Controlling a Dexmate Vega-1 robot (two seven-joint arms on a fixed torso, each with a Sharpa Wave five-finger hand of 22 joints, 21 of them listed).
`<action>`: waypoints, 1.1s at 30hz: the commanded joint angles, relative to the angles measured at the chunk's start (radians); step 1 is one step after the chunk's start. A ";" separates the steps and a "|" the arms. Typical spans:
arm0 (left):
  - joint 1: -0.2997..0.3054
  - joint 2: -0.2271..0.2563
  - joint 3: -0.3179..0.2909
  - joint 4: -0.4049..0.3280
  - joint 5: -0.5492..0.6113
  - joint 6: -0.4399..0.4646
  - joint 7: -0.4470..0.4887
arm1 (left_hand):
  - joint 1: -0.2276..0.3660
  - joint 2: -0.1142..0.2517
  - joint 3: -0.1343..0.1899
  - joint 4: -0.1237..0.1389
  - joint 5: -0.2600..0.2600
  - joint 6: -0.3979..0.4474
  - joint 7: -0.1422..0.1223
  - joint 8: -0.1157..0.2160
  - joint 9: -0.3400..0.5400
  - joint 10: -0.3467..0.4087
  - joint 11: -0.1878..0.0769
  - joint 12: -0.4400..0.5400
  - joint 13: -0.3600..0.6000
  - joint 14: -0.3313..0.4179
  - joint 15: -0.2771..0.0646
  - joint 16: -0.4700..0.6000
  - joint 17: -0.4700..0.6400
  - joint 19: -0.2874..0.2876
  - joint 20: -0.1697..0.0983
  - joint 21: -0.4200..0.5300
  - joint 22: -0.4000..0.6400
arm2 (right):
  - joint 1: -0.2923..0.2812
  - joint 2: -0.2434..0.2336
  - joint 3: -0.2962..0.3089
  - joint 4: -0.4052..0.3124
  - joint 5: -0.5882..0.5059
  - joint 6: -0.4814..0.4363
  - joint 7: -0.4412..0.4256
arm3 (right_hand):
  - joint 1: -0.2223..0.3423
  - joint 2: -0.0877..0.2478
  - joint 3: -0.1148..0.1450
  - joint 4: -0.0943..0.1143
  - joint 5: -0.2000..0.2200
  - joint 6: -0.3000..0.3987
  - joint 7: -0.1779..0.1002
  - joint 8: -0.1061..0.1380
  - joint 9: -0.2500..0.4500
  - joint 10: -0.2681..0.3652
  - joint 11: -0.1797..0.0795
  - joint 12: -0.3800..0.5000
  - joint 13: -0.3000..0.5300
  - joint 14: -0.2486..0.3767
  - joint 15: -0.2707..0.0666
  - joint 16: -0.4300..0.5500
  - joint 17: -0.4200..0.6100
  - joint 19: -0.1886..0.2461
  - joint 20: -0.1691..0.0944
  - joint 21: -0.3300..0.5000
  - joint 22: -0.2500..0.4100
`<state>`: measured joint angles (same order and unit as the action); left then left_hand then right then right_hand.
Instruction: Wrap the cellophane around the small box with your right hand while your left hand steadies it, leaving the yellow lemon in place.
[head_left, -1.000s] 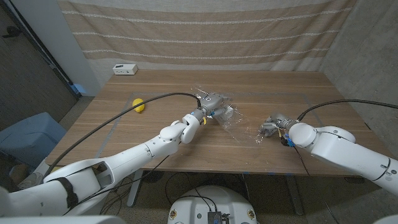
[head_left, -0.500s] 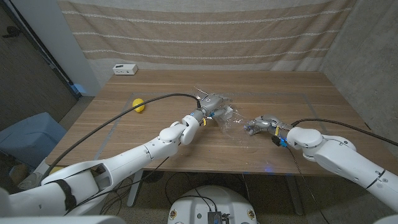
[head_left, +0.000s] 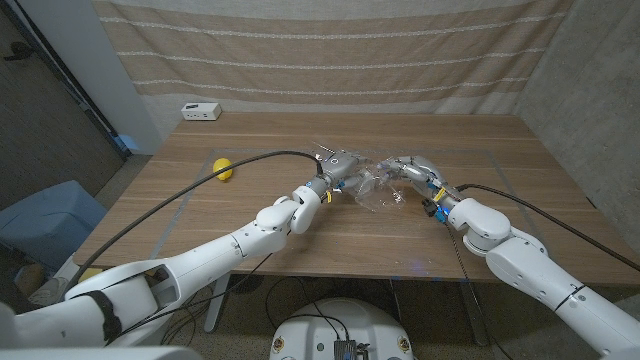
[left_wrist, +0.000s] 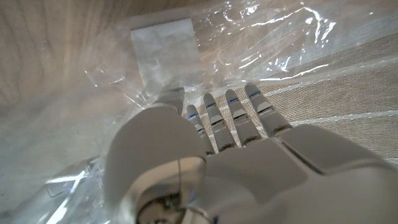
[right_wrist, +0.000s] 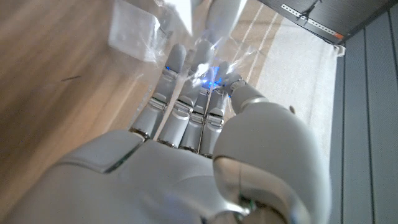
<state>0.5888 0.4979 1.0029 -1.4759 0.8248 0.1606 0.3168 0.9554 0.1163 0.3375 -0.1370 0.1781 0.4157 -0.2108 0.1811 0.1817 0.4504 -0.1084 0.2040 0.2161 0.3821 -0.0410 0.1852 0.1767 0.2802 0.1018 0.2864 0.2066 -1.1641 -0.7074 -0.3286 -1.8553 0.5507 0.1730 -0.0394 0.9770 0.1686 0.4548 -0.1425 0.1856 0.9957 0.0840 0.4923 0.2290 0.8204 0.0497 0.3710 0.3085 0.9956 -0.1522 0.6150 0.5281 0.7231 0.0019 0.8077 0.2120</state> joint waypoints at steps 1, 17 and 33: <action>0.006 0.003 -0.006 -0.005 -0.004 -0.005 0.002 | -0.006 0.002 -0.004 -0.004 -0.001 0.000 -0.005 0.005 0.000 -0.002 -0.001 0.007 0.002 -0.005 -0.078 0.001 0.003 0.000 0.000 0.008 0.003 | 0.018 0.072 -0.019 0.013 -0.059 0.146 -0.070 | -0.002 -0.007 0.010 0.005 0.002 0.004 -0.011 0.009 0.003 0.004 -0.010 -0.006 -0.002 0.001 -0.016 -0.010 -0.007 0.003 -0.007 0.015 0.006; 0.019 0.017 -0.038 -0.027 -0.051 -0.023 -0.014 | -0.017 0.003 -0.006 0.001 -0.001 -0.001 -0.003 0.005 0.000 -0.008 0.005 0.007 0.002 -0.005 -0.076 0.002 0.004 -0.001 0.001 0.008 0.003 | 0.088 -0.034 -0.138 -0.261 -0.490 -0.475 -0.339 | -0.020 -0.004 0.019 0.016 -0.001 -0.027 -0.019 0.008 -0.007 -0.015 -0.012 -0.033 -0.014 -0.001 -0.006 -0.073 -0.050 -0.013 -0.016 0.063 0.010; 0.055 0.061 -0.142 -0.096 -0.245 -0.125 -0.062 | -0.079 -0.024 -0.038 0.023 -0.005 -0.019 0.007 -0.001 -0.001 -0.035 0.018 0.001 0.001 -0.025 -0.054 0.000 0.007 -0.031 0.008 -0.002 0.003 | 0.205 -0.010 -0.324 -0.290 -0.800 -0.816 -0.383 | -0.023 -0.022 0.015 0.007 -0.005 -0.016 -0.032 0.009 -0.018 0.005 -0.040 -0.041 -0.025 -0.055 0.001 -0.141 -0.088 -0.041 -0.013 0.101 0.009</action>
<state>0.6085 0.5148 0.9634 -1.5045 0.7377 0.1121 0.2950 0.8995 0.1023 0.3109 -0.1217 0.1690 0.4062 -0.2080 0.1811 0.1817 0.4294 -0.0953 0.2048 0.2151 0.3696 -0.0434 0.1856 0.1796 0.2629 0.1048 0.2865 0.2066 -1.0232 -0.7256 -0.5561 -2.1228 -0.0029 -0.2402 -0.3704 0.9538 0.1567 0.4679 -0.1294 0.1852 0.9755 0.0583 0.5016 0.2095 0.8179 0.0190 0.3357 0.2829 0.9282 -0.1305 0.4768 0.4406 0.6786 -0.0072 0.9001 0.2183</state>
